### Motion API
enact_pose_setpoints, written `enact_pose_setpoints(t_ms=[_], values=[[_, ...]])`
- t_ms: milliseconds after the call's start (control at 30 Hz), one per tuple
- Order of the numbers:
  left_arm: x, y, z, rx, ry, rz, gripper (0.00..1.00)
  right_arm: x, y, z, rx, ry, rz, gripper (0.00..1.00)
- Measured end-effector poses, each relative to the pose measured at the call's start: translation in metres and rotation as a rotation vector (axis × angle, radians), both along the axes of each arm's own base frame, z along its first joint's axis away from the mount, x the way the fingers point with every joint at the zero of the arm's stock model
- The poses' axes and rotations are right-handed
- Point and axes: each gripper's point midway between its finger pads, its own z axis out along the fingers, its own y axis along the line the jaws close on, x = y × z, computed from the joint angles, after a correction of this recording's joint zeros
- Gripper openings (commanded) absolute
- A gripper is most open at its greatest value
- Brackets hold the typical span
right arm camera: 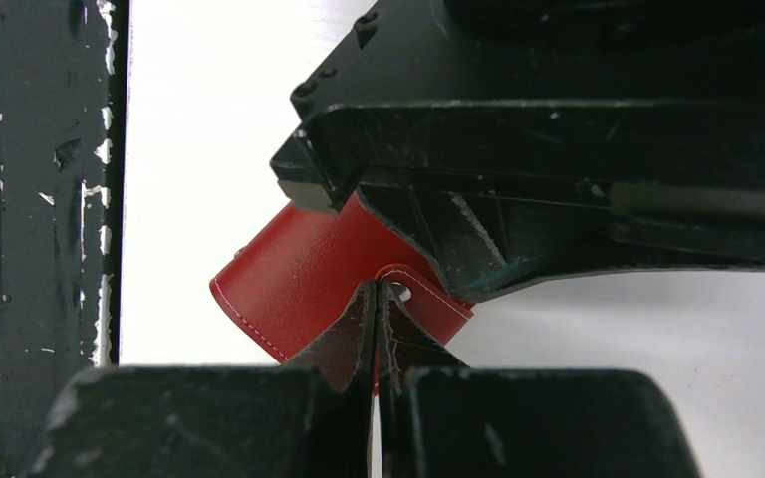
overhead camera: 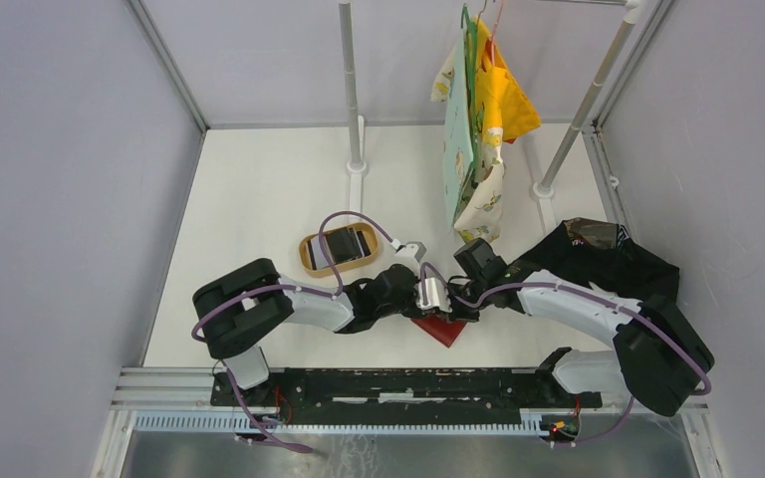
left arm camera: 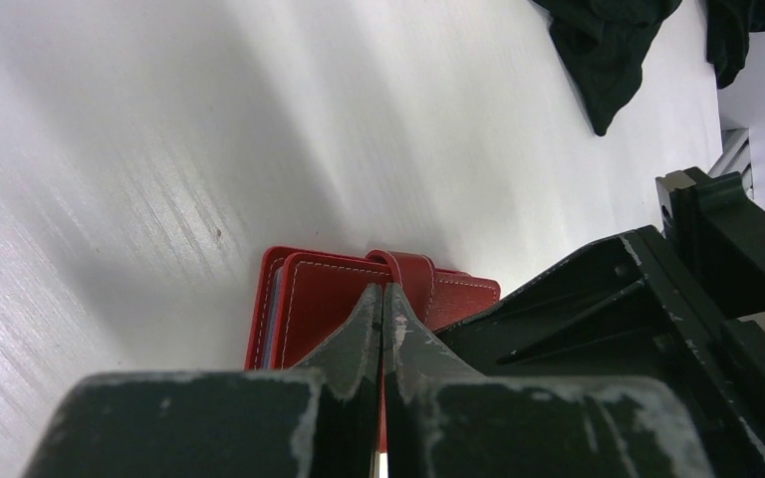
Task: Put the credit cards into the card holder
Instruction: Close the card holder at the center of the board.
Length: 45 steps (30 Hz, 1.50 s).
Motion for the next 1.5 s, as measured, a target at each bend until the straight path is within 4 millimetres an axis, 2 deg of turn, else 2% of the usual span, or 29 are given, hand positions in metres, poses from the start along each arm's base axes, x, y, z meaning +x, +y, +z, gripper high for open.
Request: enact_pose_setpoints(t_ms=[500, 700, 767, 1233, 1500], values=[[0.0, 0.004, 0.001, 0.002, -0.009, 0.013, 0.02, -0.001, 0.0, -0.004, -0.015, 0.022, -0.022, 0.0], [0.002, 0.011, 0.028, -0.046, -0.049, 0.037, 0.02, -0.001, 0.0, -0.004, -0.014, 0.021, -0.021, 0.0], [0.002, 0.015, 0.031, -0.052, -0.055, 0.043, 0.02, 0.0, 0.002, -0.004, -0.01, 0.016, -0.021, 0.0], [-0.012, 0.005, 0.017, -0.043, -0.01, -0.027, 0.02, 0.0, 0.001, -0.004, -0.015, 0.012, -0.022, 0.0], [-0.016, -0.001, 0.023, -0.078, -0.011, -0.055, 0.02, 0.0, 0.001, -0.004, -0.015, 0.012, -0.022, 0.0]])
